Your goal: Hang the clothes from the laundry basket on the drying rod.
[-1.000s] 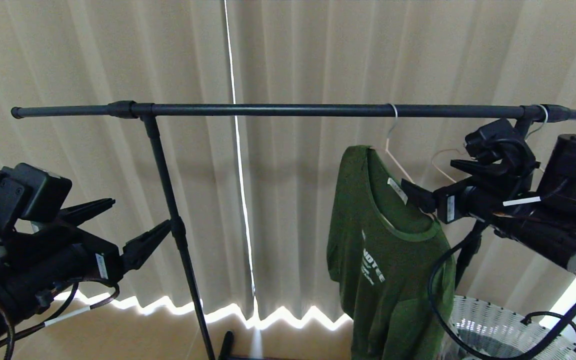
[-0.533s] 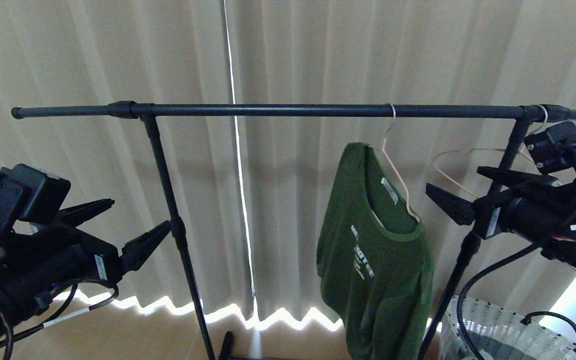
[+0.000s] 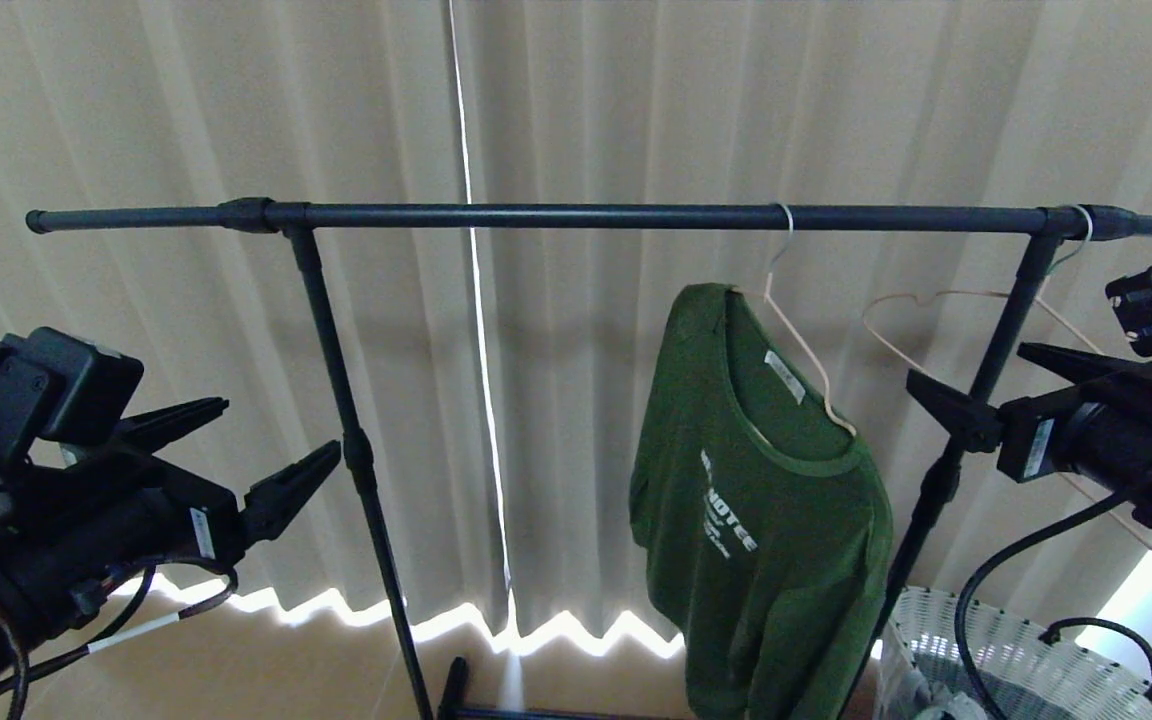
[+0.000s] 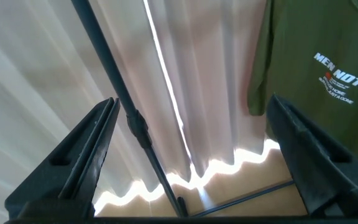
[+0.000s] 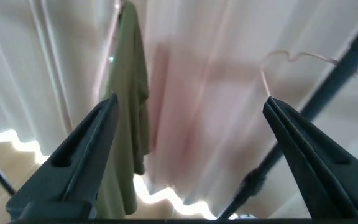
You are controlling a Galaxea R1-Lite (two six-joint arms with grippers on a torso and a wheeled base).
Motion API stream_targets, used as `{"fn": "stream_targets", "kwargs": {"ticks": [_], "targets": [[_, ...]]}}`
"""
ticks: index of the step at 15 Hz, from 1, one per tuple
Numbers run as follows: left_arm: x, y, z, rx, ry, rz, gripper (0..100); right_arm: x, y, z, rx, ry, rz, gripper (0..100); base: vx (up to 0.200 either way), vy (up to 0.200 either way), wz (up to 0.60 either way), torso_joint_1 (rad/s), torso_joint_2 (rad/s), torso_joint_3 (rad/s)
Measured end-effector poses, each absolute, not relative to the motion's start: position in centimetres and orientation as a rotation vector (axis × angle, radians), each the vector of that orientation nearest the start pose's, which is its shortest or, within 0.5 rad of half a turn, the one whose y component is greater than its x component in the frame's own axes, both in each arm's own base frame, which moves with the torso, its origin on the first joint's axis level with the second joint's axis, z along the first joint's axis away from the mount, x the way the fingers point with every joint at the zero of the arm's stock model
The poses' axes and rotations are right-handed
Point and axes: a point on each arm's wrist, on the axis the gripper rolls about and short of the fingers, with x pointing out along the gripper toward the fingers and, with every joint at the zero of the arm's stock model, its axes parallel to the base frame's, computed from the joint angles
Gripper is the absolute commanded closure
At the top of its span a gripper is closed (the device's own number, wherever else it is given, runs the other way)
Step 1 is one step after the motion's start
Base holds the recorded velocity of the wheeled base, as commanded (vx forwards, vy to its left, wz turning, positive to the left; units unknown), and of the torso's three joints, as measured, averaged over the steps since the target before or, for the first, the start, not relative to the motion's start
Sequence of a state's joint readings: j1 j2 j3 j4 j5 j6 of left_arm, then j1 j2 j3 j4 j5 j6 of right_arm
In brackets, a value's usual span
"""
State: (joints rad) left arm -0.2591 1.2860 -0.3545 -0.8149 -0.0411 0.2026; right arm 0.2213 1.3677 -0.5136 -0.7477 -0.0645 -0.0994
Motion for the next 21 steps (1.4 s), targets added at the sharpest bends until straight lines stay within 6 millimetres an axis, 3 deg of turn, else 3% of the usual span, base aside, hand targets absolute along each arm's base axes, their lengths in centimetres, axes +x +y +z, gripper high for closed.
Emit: {"fn": "stream_targets", "kwargs": {"ticks": [9,21], "targets": [[17.5,-4.8,18.0,0.214,0.086,-0.312,0,20.8,4.0,19.2,-0.117,0.132,0.138,0,-0.200,0.000,0.00,-0.001,0.00,0.005],[16.5,-4.4,17.5,0.234,0.096,-0.310,0,19.5,2.4,16.6,-0.136,0.328,0.078,0,0.000,0.000,0.00,0.000,0.00,0.000]]}}
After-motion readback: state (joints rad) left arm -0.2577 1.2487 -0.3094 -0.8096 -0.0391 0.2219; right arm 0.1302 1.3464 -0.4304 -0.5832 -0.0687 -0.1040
